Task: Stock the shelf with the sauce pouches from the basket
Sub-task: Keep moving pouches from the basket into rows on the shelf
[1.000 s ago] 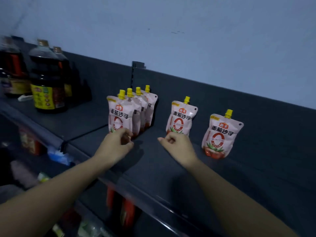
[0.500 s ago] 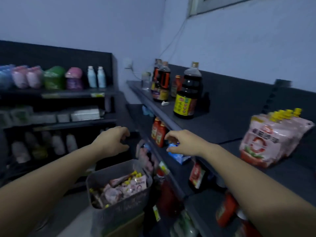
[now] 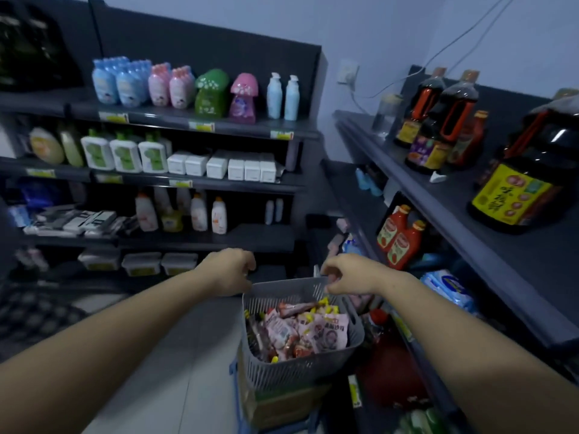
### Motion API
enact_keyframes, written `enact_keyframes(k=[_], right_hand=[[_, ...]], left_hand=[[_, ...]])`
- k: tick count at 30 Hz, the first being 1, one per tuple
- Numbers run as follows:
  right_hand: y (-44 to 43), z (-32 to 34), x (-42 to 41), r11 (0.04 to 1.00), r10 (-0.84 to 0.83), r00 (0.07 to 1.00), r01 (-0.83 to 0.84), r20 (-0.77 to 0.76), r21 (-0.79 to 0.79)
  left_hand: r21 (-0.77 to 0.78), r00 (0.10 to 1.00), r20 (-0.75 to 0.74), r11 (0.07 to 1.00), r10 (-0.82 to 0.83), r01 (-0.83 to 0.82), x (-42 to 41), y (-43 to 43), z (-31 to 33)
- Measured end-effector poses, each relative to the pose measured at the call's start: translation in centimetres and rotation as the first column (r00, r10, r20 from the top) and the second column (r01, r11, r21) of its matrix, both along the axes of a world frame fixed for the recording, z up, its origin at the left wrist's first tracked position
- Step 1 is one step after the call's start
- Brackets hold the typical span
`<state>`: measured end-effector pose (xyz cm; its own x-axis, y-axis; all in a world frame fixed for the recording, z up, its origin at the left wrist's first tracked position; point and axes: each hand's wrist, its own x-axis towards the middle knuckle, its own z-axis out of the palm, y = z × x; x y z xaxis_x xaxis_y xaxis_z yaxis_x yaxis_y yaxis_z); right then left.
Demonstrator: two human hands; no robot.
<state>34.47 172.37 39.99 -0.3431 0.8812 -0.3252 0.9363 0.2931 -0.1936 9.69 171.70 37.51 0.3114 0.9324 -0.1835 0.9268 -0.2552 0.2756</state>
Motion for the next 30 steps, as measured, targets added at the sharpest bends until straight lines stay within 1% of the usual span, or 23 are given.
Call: enact_keyframes(k=[5,8,11,15,19,21,23,26,28,30], right_hand=[[5.1,-4.5,1.5,0.993,0.003,1.000,-0.004,-0.009,-0.115],[8.9,-7.8,3.0,0.989,-0.032,0.999,0.026,-0.043,-0.148],[12.0,-11.1,4.8,0.978,-0.066,0.996,0.053,-0.058,-0.204],[15.9,-16.2,7.6,0.954,-0.103,0.995,0.095,-0.016,-0.285],[18.1,-21.1,9.2,0.902,-0.158,0.987,0.150,0.013,-0.405],[18.6,-23.3,9.2,0.875,-0.175,0.983,0.177,0.046,-0.450],[18.8,-25.6,8.6,0.849,-0.197,0.978,0.204,0.066,-0.488],[18.8,-29.1,7.6,0.808,-0.233,0.971,0.223,0.052,-0.546],[18.8,-31.1,6.7,0.786,-0.241,0.969,0.226,0.050,-0.575],[18.6,-33.1,5.9,0.763,-0.289,0.957,0.250,0.030,-0.596]], left_hand=[[-0.069,0.999,-0.042,0.998,0.003,-0.006,2.2,4.5,-4.6],[-0.128,0.996,-0.044,0.988,0.077,-0.082,3.6,7.6,-7.3],[-0.221,0.986,-0.062,0.961,0.156,-0.166,4.7,10.2,-10.5],[-0.371,0.959,-0.045,0.887,0.278,-0.275,5.9,12.9,-15.3],[-0.531,0.900,-0.013,0.760,0.436,-0.376,5.8,13.6,-19.9],[-0.606,0.847,0.018,0.680,0.531,-0.413,5.9,13.8,-21.8],[-0.687,0.770,0.050,0.581,0.636,-0.435,6.1,14.0,-23.9],[-0.791,0.594,0.094,0.422,0.799,-0.442,6.7,14.7,-27.6],[-0.855,0.488,0.068,0.303,0.870,-0.422,7.3,15.0,-30.2],[-0.899,0.376,0.026,0.186,0.926,-0.396,7.9,14.8,-32.5]])
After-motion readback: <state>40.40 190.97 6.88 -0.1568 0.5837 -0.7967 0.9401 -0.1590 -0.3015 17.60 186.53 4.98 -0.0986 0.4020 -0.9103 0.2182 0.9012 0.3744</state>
